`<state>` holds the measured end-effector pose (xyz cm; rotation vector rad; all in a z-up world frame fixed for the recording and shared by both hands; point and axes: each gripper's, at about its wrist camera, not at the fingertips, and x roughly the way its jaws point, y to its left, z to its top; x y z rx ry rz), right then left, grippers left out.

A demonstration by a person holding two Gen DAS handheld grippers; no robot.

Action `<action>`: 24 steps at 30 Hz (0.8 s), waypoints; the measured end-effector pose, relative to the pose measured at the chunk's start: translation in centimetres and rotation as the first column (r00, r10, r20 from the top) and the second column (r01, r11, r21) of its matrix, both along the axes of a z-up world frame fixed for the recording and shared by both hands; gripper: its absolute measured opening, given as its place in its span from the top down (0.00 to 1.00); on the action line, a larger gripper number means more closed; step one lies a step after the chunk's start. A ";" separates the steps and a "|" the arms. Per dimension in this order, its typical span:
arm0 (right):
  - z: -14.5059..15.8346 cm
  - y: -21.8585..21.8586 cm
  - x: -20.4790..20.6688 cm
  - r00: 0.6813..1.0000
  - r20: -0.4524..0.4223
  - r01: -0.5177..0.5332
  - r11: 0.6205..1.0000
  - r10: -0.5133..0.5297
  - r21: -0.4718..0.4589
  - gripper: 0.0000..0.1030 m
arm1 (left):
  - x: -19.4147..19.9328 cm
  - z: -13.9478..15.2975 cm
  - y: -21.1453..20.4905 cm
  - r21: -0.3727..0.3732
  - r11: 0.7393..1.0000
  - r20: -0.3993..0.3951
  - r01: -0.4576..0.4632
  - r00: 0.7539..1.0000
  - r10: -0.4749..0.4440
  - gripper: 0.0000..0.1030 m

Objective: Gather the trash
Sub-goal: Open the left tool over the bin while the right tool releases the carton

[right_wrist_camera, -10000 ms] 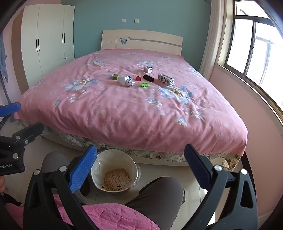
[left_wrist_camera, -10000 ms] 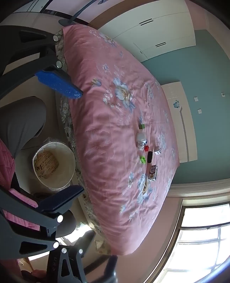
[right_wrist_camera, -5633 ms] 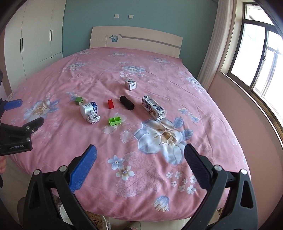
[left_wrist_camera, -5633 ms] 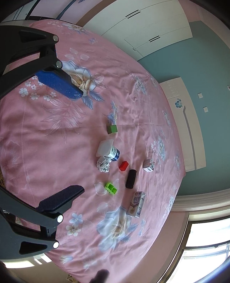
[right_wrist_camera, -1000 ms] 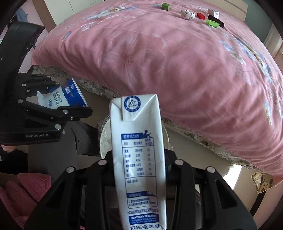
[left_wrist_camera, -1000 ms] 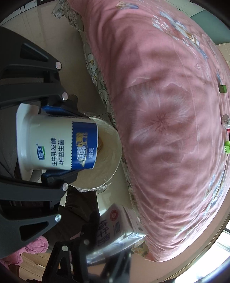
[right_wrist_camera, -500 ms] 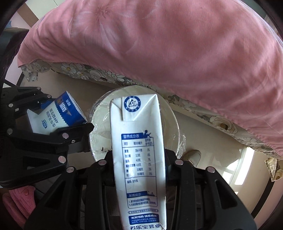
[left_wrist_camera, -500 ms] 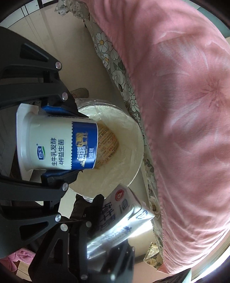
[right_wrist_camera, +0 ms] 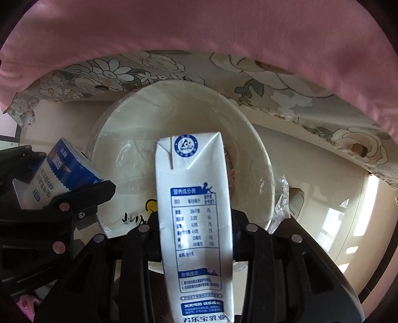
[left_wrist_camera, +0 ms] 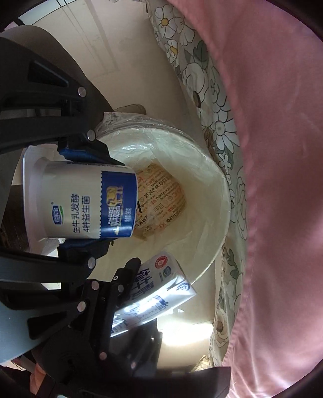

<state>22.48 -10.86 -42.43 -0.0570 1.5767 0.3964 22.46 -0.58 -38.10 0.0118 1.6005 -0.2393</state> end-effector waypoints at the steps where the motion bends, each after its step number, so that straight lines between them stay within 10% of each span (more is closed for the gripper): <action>1: -0.7 0.0 0.1 1.000 -0.012 0.006 1.000 -0.006 0.000 0.64 | 0.2 -0.6 0.1 -0.001 1.000 -0.011 -0.009 1.000 0.009 0.52; 14: -6.1 1.4 0.2 0.997 -0.071 -0.041 0.999 0.040 -0.007 0.62 | 1.1 -6.2 -0.4 -0.052 0.999 -0.036 0.018 0.999 -0.020 0.44; 17: -6.7 1.5 0.2 0.997 -0.069 -0.035 0.999 0.033 -0.021 0.34 | 1.5 -6.5 -0.2 -0.039 0.999 -0.022 0.001 1.000 -0.002 0.26; 24: -6.6 1.1 0.6 0.998 -0.056 -0.019 1.000 0.017 -0.024 0.33 | 1.5 -7.1 0.8 -0.044 0.999 -0.048 -0.030 0.998 0.028 0.20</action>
